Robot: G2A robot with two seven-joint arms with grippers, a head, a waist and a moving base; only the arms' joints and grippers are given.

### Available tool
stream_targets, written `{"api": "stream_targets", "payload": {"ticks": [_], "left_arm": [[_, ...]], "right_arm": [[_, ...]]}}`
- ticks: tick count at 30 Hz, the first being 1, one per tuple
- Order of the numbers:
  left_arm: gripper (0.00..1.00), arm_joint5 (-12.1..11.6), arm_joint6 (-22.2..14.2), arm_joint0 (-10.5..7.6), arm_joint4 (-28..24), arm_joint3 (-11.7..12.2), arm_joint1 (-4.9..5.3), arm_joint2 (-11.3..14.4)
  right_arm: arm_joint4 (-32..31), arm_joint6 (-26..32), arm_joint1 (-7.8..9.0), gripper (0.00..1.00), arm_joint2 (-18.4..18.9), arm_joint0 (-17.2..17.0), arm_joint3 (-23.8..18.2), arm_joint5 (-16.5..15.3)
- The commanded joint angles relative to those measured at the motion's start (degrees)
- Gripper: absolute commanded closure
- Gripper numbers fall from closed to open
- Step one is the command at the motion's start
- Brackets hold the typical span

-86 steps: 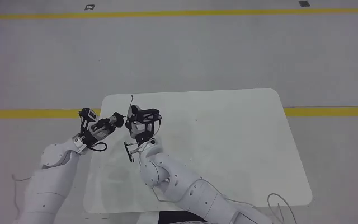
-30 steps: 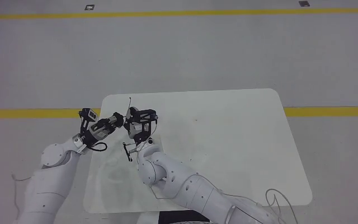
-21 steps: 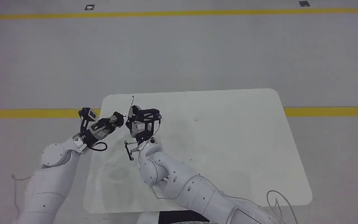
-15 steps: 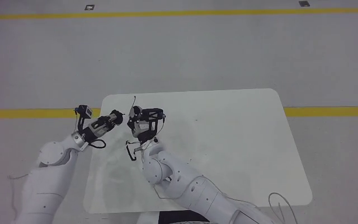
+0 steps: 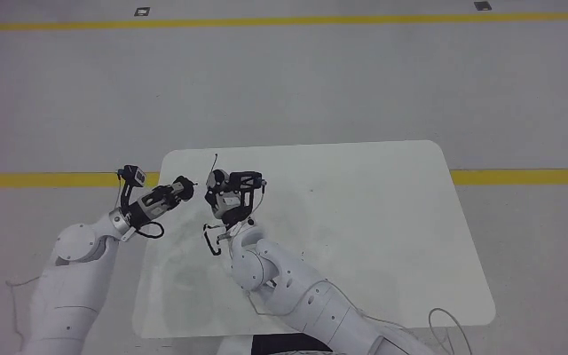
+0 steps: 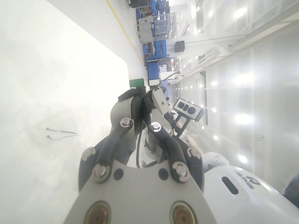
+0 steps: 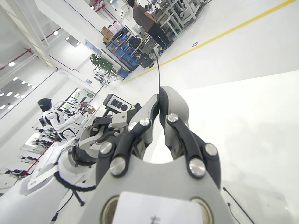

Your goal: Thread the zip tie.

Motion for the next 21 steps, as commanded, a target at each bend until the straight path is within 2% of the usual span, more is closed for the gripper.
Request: {"api": "stream_targets", "payload": {"ticks": [1,3,4,7,13,17,21], "left_arm": [[1.00,0.0,1.5,-0.10,0.1,0.1,-0.06,0.1],[1.00,0.0,3.1,-0.48,1.0,0.7,-0.17,0.3],[1.00,0.0,2.7,-0.74,-1.0,1.7,-0.37,0.6],[1.00,0.0,-0.5,-1.89,-4.6,5.0,-0.59,0.3],[1.00,0.0,-7.7,-4.51,-5.1,9.7,-1.49,-2.2],[1.00,0.0,-11.1,-5.86,-3.8,11.4,-2.74,-4.0],[1.00,0.0,-14.3,-7.23,-3.3,13.4,-4.39,-6.1]], "right_arm": [[0.0,0.0,0.00,1.00,0.0,0.0,0.0,0.0],[0.0,0.0,0.00,1.00,0.0,0.0,0.0,0.0],[0.0,0.0,0.00,1.00,0.0,0.0,0.0,0.0],[0.0,0.0,0.00,1.00,0.0,0.0,0.0,0.0],[0.0,0.0,0.00,1.00,0.0,0.0,0.0,0.0],[0.0,0.0,0.00,1.00,0.0,0.0,0.0,0.0],[0.0,0.0,0.00,1.00,0.0,0.0,0.0,0.0]]}}
